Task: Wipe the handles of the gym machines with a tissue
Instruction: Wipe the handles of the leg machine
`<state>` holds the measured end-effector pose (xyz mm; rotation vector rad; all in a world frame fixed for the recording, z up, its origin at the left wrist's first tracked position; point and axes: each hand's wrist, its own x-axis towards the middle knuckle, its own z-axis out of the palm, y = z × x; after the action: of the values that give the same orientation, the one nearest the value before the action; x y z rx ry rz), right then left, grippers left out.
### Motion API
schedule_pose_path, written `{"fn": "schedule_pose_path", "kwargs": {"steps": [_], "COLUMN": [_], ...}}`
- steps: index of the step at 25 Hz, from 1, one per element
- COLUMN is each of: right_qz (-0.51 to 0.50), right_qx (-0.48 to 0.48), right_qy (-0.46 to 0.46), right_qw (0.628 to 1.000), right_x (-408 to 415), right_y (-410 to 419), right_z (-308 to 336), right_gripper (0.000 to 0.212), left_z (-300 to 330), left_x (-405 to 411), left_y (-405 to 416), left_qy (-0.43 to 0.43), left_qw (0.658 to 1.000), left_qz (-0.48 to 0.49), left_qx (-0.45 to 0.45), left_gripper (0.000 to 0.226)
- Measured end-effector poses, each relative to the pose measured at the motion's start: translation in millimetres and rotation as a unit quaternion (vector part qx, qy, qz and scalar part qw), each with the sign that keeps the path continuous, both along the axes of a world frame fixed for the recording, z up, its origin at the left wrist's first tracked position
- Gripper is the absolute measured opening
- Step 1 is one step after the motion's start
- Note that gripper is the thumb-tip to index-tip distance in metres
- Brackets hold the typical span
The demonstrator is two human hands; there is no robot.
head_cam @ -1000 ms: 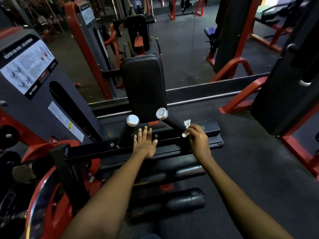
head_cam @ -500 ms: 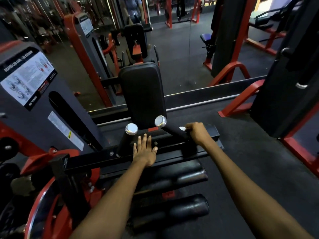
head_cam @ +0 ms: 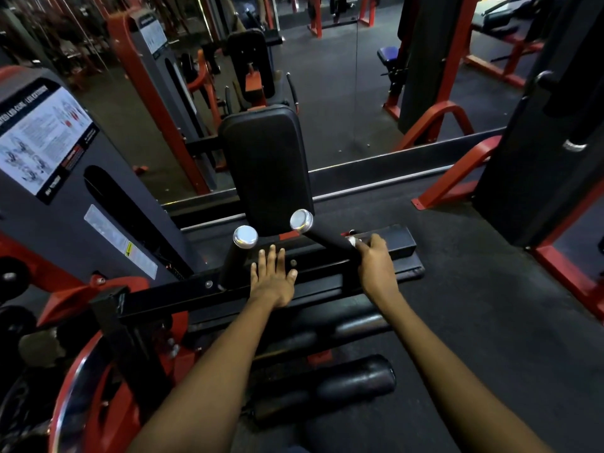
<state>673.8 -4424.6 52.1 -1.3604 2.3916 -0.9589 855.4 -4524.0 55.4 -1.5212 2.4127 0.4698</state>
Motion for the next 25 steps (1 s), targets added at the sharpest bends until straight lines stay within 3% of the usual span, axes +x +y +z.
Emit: {"fn": "schedule_pose_path", "kwargs": {"steps": [3,6,8,10,13,15,17,19,21,25], "right_qz": [-0.026,-0.165,-0.240,-0.183,-0.016,-0.012,-0.081,-0.005,0.116,0.087], "right_qx": [-0.030,-0.080,-0.069,-0.033,-0.028,-0.015,0.002,0.016,0.055,0.055], "right_qy": [0.009,0.018,-0.014,-0.040,0.066,0.057,0.007,-0.031,-0.007,0.060], "right_qw": [0.999,0.983,0.968,0.982,0.997,0.998,0.997,0.999,0.992,0.993], "right_x": [7.9,-28.2,-51.6,-37.3,2.6,-3.3,-23.4,-33.5,-37.0,-41.2], "right_y": [23.5,22.3,12.2,5.9,11.8,15.4,0.7,-21.0,-30.1,3.6], "right_z": [8.2,22.8,22.2,16.3,-9.5,-2.7,13.4,25.0,23.5,4.5], "right_gripper": [0.028,0.033,0.020,0.007,0.009,0.014,0.018,0.025,0.037,0.029], "left_z": [-0.6,-2.8,-3.0,-3.4,-1.8,-1.4,-1.0,0.1,1.9,0.9], "left_x": [-0.1,-1.0,-0.1,1.2,0.2,0.2,-0.3,0.0,0.1,0.9], "left_y": [-0.6,-1.7,-1.4,-0.5,-0.4,-0.2,-0.9,0.3,1.3,1.6], "left_qy": [-0.001,0.002,0.003,0.001,-0.001,0.000,0.004,0.002,0.003,0.003], "left_qw": [1.000,1.000,1.000,1.000,1.000,1.000,1.000,1.000,1.000,1.000], "left_qz": [0.000,-0.001,-0.001,-0.001,-0.002,-0.001,0.000,-0.001,0.001,0.001], "left_qx": [-0.004,-0.007,-0.012,-0.014,-0.013,-0.016,-0.016,-0.016,-0.011,-0.010], "left_gripper": [0.062,0.061,0.062,0.062,0.062,0.062,0.062,0.062,0.062,0.061]}}
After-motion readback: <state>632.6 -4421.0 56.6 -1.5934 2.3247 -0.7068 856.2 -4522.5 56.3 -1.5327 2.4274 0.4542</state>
